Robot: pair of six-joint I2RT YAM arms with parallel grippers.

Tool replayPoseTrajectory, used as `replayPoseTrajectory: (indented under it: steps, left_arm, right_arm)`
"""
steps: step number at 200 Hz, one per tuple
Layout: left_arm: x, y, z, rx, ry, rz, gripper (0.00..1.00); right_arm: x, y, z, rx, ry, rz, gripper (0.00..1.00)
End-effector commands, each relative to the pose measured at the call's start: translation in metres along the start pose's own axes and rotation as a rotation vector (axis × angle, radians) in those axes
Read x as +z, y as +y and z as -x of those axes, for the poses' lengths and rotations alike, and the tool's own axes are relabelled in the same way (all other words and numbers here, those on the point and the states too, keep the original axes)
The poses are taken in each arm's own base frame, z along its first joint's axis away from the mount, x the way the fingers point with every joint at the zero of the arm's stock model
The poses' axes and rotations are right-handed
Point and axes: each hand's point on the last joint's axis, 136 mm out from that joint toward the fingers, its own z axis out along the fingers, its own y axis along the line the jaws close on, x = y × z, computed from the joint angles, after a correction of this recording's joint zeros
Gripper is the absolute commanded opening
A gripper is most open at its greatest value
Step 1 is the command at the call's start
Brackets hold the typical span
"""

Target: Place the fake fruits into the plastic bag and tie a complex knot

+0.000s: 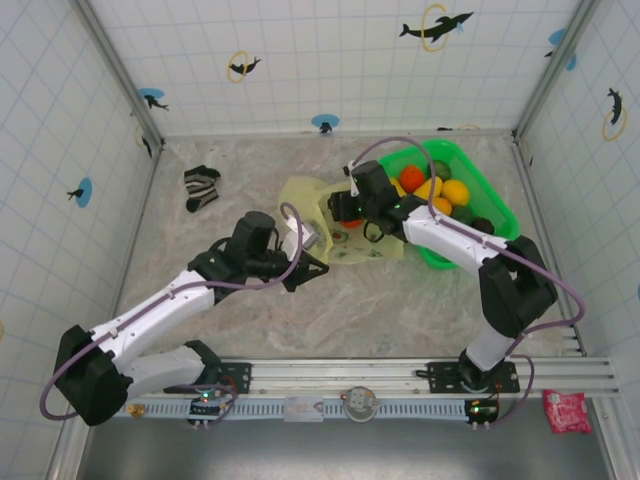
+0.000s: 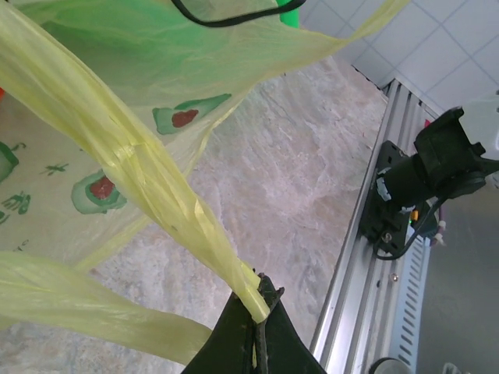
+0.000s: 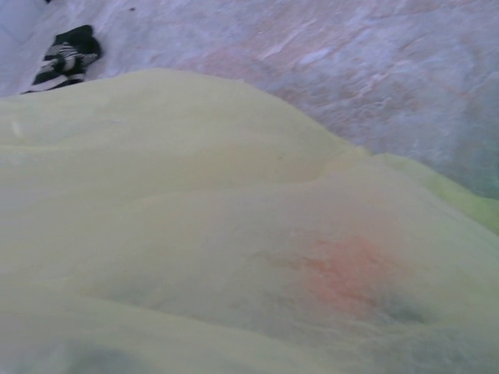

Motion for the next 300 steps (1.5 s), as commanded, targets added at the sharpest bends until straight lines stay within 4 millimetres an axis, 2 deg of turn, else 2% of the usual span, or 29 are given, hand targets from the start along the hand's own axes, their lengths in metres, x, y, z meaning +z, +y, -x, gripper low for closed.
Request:
replayPoseTrajectory:
  steps: [1, 27, 42, 69, 103, 116, 137, 150, 158, 182, 189, 197, 224, 231, 251, 281, 300]
  left_arm:
    - [-0.002, -0.009, 0.011, 0.000, -0.053, -0.035, 0.00]
    - [-0.006, -0.006, 0.024, 0.005, -0.106, -0.005, 0.00]
    - [-0.007, -0.003, 0.028, 0.007, -0.124, 0.019, 0.00]
    - [-0.005, 0.008, 0.027, -0.011, -0.126, 0.073, 0.00]
    - [-0.001, 0.012, 0.026, -0.033, -0.128, 0.073, 0.00]
    - [0.000, 0.012, 0.026, -0.038, -0.127, 0.072, 0.00]
    - [0.000, 0.013, 0.029, -0.042, -0.135, 0.073, 0.00]
    - [0.000, 0.011, 0.030, -0.040, -0.141, 0.071, 0.00]
    - [-0.001, 0.011, 0.031, -0.039, -0.145, 0.070, 0.00]
    - [-0.001, 0.008, 0.034, -0.037, -0.152, 0.063, 0.00]
    - [-0.001, 0.007, 0.035, -0.037, -0.152, 0.059, 0.00]
    - [-0.001, 0.006, 0.036, -0.035, -0.152, 0.054, 0.00]
    - [-0.001, 0.002, 0.034, -0.031, -0.147, 0.038, 0.00]
    - [-0.002, 0.000, 0.034, -0.026, -0.149, 0.032, 0.00]
    - [-0.006, -0.004, 0.036, -0.009, -0.153, 0.024, 0.00]
    - [-0.015, -0.016, 0.043, 0.031, -0.172, -0.001, 0.00]
    - [-0.023, -0.023, 0.050, 0.052, -0.194, -0.010, 0.00]
  right_arm:
    - [-0.024, 0.029, 0.023, 0.055, -0.046, 0.139, 0.75]
    - [-0.043, 0.048, 0.021, 0.080, -0.055, 0.227, 0.73]
    - [-0.052, 0.052, 0.019, 0.096, -0.062, 0.250, 0.69]
    - [-0.072, 0.057, 0.018, 0.147, -0.097, 0.319, 0.50]
    - [-0.090, 0.070, 0.023, 0.210, -0.122, 0.435, 0.22]
    - [-0.098, 0.078, 0.034, 0.215, -0.149, 0.493, 0.16]
    - [-0.109, 0.091, 0.040, 0.205, -0.145, 0.576, 0.16]
    - [-0.115, 0.098, 0.041, 0.174, -0.144, 0.604, 0.23]
    - [-0.116, 0.098, 0.041, 0.168, -0.146, 0.595, 0.27]
    - [-0.122, 0.089, 0.044, 0.169, -0.169, 0.572, 0.29]
    - [-0.123, 0.081, 0.046, 0.172, -0.180, 0.549, 0.29]
    - [-0.121, 0.059, 0.052, 0.194, -0.219, 0.466, 0.29]
    - [-0.103, -0.045, 0.041, 0.287, -0.222, 0.079, 0.34]
    - [-0.101, -0.073, 0.036, 0.299, -0.214, -0.031, 0.38]
    - [-0.094, -0.135, 0.021, 0.333, -0.173, -0.231, 0.47]
    - [-0.084, -0.200, 0.005, 0.338, -0.113, -0.460, 0.62]
    - [-0.075, -0.228, -0.011, 0.480, -0.081, -0.498, 0.67]
